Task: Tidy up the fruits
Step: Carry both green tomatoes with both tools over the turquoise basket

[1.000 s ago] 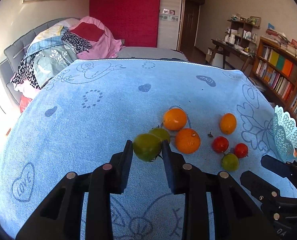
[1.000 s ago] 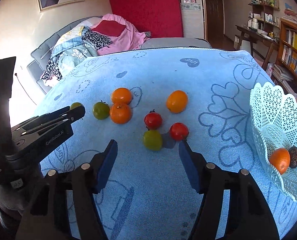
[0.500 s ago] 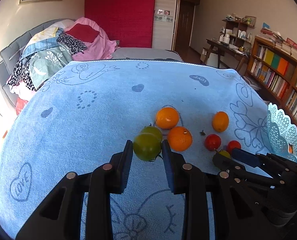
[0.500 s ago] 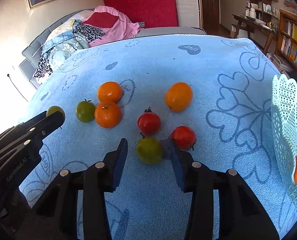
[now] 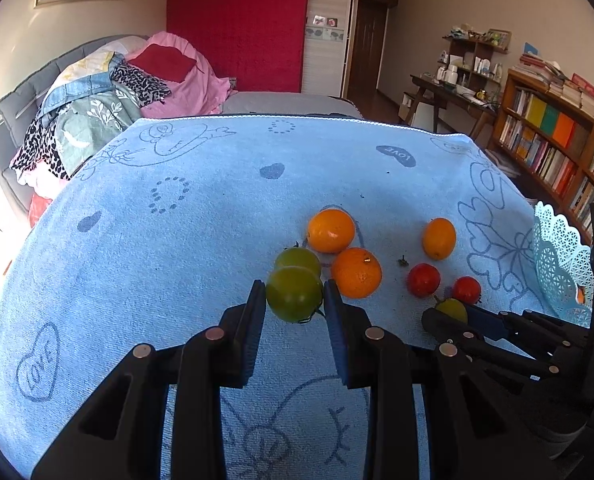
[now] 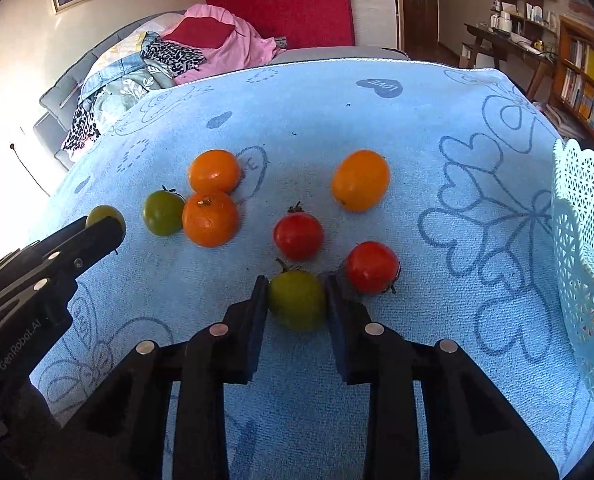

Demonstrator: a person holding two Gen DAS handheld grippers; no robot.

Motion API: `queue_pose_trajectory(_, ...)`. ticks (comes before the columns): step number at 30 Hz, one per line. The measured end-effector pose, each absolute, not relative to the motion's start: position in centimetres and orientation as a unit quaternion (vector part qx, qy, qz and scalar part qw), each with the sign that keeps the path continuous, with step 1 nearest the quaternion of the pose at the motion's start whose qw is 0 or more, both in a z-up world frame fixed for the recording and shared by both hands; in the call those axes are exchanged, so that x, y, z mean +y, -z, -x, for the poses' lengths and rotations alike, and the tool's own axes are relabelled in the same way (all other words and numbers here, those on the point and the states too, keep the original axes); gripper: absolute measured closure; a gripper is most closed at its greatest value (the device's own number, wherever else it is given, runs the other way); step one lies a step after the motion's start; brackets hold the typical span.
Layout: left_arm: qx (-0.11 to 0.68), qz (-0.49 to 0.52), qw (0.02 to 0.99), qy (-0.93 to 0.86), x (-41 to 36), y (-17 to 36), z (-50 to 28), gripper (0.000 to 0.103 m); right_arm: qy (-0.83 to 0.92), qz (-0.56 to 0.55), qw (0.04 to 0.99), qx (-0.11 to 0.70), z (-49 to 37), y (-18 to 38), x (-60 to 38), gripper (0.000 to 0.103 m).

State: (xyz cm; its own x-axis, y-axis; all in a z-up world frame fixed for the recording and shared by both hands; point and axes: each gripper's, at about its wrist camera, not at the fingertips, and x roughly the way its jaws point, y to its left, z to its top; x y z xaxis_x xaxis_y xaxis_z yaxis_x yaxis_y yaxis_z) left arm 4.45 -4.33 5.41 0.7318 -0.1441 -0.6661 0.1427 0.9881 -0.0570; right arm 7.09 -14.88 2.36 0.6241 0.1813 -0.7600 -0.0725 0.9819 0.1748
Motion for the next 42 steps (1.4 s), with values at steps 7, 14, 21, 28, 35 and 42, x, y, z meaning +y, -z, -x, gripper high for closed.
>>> queue_pose_trajectory(7, 0.362, 0.004, 0.928, 0.082, -4.4, -5.3, -4.6, 0.073, -0.072, -0.079, 0.911, 0.398, -5.1, -4.7, -15.7, 0.074)
queue_pose_trajectory(14, 0.36, 0.014, 0.927, 0.105, -4.6, -5.7, -4.3, 0.073, -0.059, -0.101, 0.923, 0.366, -2.8, -7.4, -17.6, 0.074)
queue_pose_trajectory(21, 0.362, 0.012, 0.925, 0.112, -5.1, -6.1, -4.1, 0.073, -0.037, -0.125, 0.933, 0.334, -0.5, -9.7, -20.5, 0.074)
queue_pose_trajectory(28, 0.349, 0.006, 0.93, 0.117, -5.5, -7.2, -3.2, 0.073, -0.011, -0.149, 0.941, 0.305, 1.8, -11.3, -24.0, 0.074)
queue_pose_trajectory(35, 0.344, -0.004, 0.93, 0.129, -6.9, -8.4, -2.3, 0.073, 0.016, -0.174, 0.943, 0.284, 3.6, -12.1, -27.3, 0.074)
queue_pose_trajectory(42, 0.327, -0.024, 0.932, 0.155, -9.8, -10.1, -1.0, 0.073, 0.047, -0.205, 0.937, 0.278, 4.6, -12.4, -30.8, 0.074)
